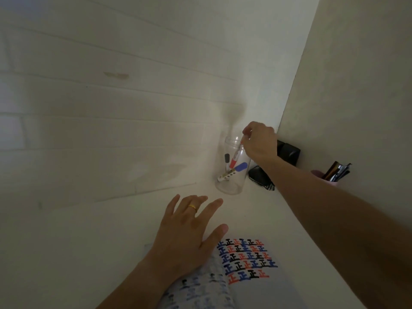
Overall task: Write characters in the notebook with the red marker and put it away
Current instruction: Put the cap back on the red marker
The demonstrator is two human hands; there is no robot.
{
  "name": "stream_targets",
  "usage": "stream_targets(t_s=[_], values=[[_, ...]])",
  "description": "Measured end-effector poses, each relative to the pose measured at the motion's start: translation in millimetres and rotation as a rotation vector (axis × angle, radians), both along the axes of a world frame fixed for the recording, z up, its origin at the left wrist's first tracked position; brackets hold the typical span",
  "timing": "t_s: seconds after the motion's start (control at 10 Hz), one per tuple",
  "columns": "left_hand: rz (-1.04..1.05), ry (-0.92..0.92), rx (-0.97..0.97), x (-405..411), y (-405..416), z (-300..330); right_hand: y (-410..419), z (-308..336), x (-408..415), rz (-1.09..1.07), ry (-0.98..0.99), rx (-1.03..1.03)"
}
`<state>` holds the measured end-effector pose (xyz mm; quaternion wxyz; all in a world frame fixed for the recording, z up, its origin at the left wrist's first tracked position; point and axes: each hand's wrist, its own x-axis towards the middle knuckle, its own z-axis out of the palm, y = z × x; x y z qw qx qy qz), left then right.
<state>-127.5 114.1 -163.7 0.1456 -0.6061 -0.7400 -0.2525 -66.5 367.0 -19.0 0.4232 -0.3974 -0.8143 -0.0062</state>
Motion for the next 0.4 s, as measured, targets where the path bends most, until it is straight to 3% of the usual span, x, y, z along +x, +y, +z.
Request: stream_targets(t_s=[0.2, 0.4], values=[[-0.006, 0.003, -0.003, 0, 0, 2, 0, -14, -3, -0.052, -0.138, 0.020], [-0.021, 0.017, 0.021, 0, -2, 5, -64, -18, 45, 0.053, -0.083, 0.035]])
